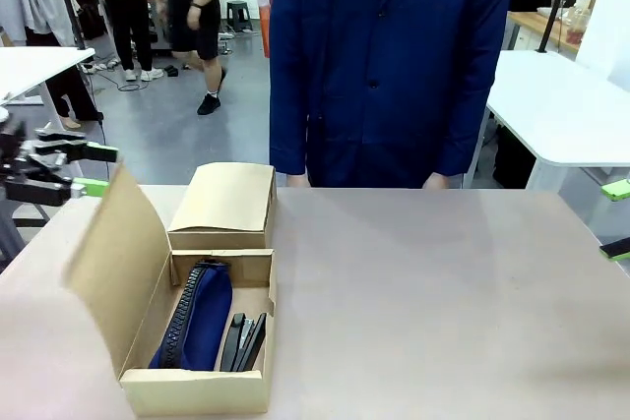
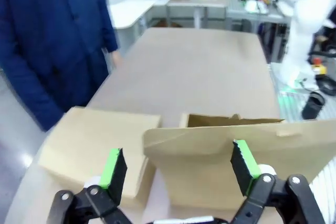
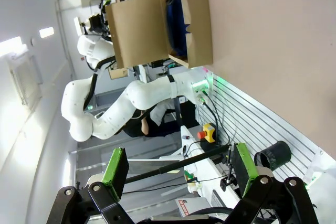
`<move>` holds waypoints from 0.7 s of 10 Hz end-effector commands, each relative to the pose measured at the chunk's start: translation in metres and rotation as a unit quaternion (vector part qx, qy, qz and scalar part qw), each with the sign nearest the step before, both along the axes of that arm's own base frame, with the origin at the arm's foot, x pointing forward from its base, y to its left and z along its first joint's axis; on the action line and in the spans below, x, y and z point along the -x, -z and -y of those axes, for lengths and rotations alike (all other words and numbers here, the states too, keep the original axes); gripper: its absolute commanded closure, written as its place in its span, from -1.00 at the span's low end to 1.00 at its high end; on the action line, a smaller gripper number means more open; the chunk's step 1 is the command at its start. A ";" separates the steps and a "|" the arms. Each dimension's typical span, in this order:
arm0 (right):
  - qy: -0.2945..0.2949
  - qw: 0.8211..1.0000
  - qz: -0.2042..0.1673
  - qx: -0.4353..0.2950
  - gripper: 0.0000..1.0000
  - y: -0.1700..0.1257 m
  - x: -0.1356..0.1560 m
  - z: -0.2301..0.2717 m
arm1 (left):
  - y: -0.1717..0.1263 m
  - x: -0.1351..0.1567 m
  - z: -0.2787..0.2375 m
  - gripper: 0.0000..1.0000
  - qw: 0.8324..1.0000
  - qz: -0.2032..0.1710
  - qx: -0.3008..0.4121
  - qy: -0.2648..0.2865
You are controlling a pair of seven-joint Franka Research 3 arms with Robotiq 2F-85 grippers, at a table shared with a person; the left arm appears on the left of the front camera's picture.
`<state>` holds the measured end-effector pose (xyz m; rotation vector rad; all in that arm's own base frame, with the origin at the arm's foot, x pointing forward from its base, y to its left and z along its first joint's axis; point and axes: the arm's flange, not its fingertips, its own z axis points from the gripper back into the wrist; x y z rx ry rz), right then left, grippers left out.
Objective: Place items inside the box.
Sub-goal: Close the lid of the Mailer Box closest to the robot.
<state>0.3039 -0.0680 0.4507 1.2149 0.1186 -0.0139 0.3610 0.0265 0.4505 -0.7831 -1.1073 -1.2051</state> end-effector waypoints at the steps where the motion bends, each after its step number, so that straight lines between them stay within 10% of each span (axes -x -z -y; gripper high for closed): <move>1: 0.004 1.000 -0.007 -0.007 -1.00 -0.005 0.000 -0.001 | 0.023 0.025 0.038 -1.00 0.998 -0.026 -0.009 0.063; 7: 0.004 1.000 -0.007 -0.007 -1.00 -0.005 0.000 -0.001 | 0.069 0.069 0.096 -1.00 0.979 -0.048 -0.099 0.172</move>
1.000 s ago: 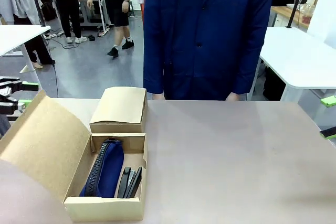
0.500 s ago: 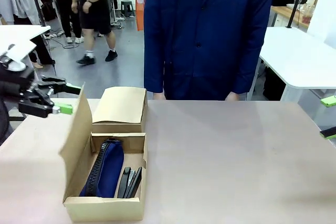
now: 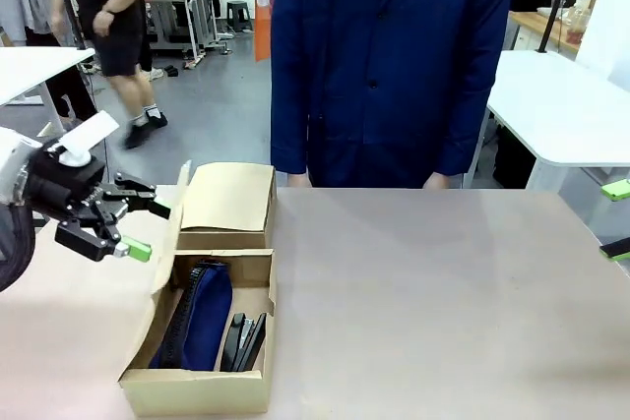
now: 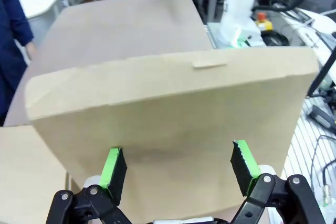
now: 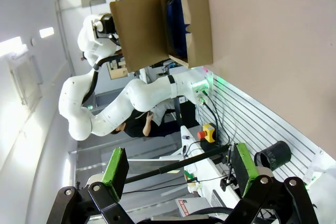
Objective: Place items inside the box.
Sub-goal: Close the lid of the Mailer Box closest to the robot.
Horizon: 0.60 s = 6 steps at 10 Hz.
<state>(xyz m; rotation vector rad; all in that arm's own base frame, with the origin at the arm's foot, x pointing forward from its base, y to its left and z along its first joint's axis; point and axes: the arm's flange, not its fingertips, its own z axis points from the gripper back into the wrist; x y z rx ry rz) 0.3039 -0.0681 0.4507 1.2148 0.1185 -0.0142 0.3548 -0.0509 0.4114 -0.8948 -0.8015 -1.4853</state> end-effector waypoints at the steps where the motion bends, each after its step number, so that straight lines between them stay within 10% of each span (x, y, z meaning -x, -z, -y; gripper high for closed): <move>1: 0.004 1.000 -0.007 -0.007 -1.00 -0.005 0.000 -0.001 | 0.039 0.068 0.028 -1.00 0.999 0.006 -0.024 0.032; 6: 0.004 1.000 -0.007 -0.007 -1.00 -0.005 0.000 -0.001 | 0.086 0.086 0.068 -1.00 0.993 0.012 -0.095 0.065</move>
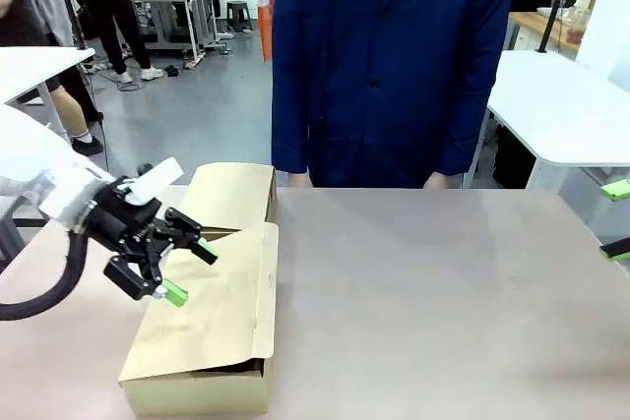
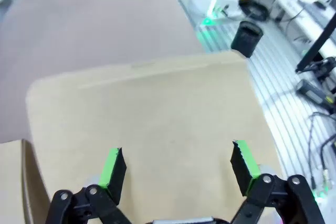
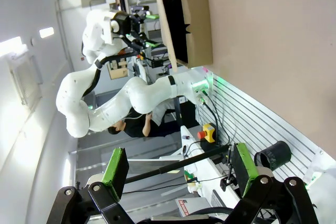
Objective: Place items inside the box.
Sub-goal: Close the lid of the Mailer Box closest to the robot.
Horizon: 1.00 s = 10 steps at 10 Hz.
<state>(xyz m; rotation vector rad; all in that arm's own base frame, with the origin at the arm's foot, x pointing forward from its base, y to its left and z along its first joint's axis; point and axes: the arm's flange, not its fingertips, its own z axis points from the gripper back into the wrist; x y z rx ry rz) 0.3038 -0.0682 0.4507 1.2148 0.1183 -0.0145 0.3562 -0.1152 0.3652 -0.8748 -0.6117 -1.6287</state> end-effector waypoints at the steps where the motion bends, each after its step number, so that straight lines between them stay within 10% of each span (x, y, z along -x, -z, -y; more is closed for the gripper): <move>1: 0.003 1.000 -0.007 -0.007 -1.00 -0.005 0.000 -0.001 | 0.047 0.091 0.008 -1.00 0.998 0.049 -0.033 -0.003; 6: 0.003 1.000 -0.007 -0.007 -1.00 -0.005 0.000 -0.001 | 0.051 0.094 0.007 -1.00 0.997 0.065 -0.043 -0.011; 10: 0.003 1.000 -0.007 -0.007 -1.00 -0.005 0.000 -0.001 | -0.042 0.069 -0.072 -1.00 0.995 -0.027 0.031 -0.094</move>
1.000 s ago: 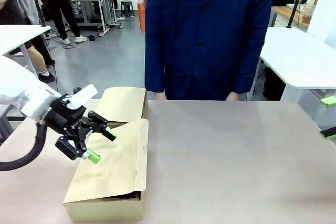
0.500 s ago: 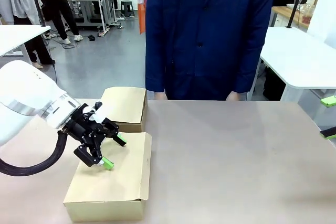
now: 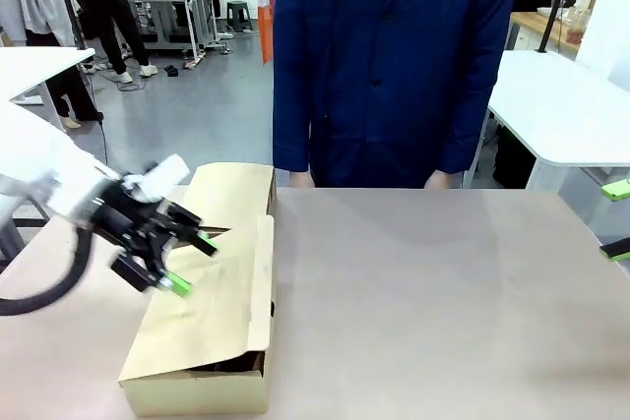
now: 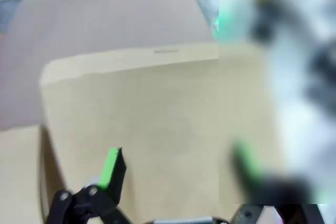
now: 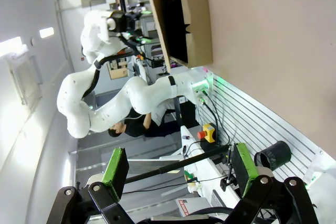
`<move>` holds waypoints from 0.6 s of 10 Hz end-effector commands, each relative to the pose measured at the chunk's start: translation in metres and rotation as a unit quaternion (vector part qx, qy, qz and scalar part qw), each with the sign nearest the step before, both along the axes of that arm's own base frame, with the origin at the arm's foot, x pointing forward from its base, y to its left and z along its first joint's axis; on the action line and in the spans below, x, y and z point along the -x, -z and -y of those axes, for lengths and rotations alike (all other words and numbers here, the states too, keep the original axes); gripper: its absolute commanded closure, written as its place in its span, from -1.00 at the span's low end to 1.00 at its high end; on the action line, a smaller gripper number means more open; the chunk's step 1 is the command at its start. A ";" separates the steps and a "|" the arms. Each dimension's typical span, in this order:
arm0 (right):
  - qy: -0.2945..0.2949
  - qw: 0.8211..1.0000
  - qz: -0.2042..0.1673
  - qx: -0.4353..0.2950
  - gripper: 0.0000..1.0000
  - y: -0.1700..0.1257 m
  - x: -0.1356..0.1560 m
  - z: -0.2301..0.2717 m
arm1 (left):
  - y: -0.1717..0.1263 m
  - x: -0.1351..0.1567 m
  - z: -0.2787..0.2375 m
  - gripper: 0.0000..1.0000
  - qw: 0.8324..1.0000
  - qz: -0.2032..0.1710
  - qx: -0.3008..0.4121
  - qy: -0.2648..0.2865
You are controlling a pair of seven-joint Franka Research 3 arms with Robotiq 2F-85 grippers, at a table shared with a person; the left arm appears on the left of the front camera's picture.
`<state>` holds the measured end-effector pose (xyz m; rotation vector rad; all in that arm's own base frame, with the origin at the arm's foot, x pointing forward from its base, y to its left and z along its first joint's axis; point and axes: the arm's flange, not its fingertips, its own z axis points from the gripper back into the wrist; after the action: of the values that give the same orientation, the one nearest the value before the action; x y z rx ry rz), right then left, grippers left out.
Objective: Place items inside the box.
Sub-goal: Close the lid of the Mailer Box closest to the robot.
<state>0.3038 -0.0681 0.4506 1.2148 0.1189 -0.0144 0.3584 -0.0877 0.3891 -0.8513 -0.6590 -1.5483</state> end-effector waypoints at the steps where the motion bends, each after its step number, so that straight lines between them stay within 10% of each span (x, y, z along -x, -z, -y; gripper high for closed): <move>1: 0.004 1.000 -0.007 -0.007 -1.00 -0.005 0.000 -0.001 | -0.034 0.066 -0.076 -1.00 0.992 -0.073 0.046 -0.094; 3: 0.004 1.000 -0.007 -0.007 -1.00 -0.005 0.000 -0.001 | -0.036 0.040 -0.153 -1.00 0.944 -0.237 0.072 -0.217; 6: 0.004 1.000 -0.007 -0.007 -1.00 -0.005 0.000 -0.001 | -0.010 0.002 -0.226 -1.00 0.799 -0.453 0.199 -0.341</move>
<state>0.3038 -0.0680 0.4505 1.2144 0.1194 -0.0148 0.3242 0.1366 0.3923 -1.1547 -0.4550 -0.5943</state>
